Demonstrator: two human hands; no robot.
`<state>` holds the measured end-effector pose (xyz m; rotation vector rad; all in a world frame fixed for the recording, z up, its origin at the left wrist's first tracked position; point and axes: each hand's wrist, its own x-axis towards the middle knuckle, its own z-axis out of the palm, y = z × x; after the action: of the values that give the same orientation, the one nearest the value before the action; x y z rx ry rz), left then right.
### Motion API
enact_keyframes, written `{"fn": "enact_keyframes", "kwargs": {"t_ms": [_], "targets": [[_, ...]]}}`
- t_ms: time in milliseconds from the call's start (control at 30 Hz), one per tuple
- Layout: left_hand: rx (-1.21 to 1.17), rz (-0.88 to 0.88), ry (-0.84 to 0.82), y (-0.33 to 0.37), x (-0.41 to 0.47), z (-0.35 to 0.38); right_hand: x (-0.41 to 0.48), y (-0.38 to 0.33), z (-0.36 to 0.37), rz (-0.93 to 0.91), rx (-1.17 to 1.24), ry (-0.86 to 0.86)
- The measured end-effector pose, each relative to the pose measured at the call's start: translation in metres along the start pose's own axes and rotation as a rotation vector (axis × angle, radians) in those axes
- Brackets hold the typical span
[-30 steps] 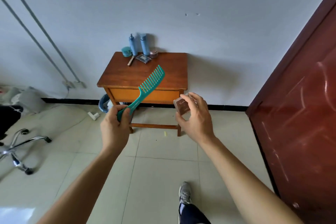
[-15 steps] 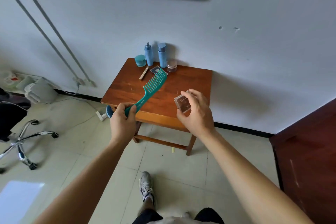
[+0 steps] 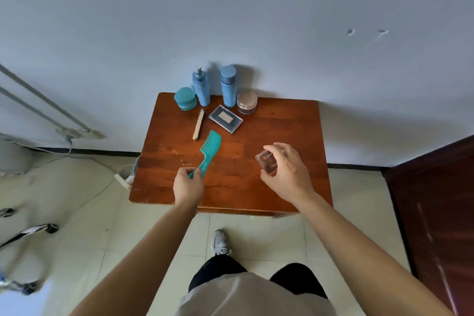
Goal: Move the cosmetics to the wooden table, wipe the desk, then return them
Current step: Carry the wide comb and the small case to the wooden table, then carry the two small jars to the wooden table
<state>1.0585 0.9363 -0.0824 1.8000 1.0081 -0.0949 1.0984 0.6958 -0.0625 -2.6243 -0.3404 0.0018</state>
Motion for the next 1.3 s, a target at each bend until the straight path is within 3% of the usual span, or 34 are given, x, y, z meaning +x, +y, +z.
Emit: {"fn": "enact_keyframes", "kwargs": {"t_ms": [167,433,733,867,1100,1300], "targets": [[0.239,0.025,-0.095,-0.003,0.047,0.005,0.029,-0.011,0.035,0.072,0.008,-0.105],[0.598,0.104,-0.17,-0.021,0.077,0.022,0.082,0.003,0.069,0.021,-0.042,-0.234],[0.695,0.114,-0.103,-0.011,0.065,0.031,0.088,0.021,0.082,-0.044,-0.105,-0.427],[0.727,0.241,-0.042,0.034,0.06,0.023,0.107,0.022,0.05,-0.036,-0.076,-0.322],[0.811,0.674,0.082,0.158,0.05,-0.005,0.154,0.018,-0.051,-0.034,-0.069,0.069],[0.804,1.051,0.077,0.22,0.034,-0.018,0.139,0.008,-0.108,0.055,-0.132,0.296]]}}
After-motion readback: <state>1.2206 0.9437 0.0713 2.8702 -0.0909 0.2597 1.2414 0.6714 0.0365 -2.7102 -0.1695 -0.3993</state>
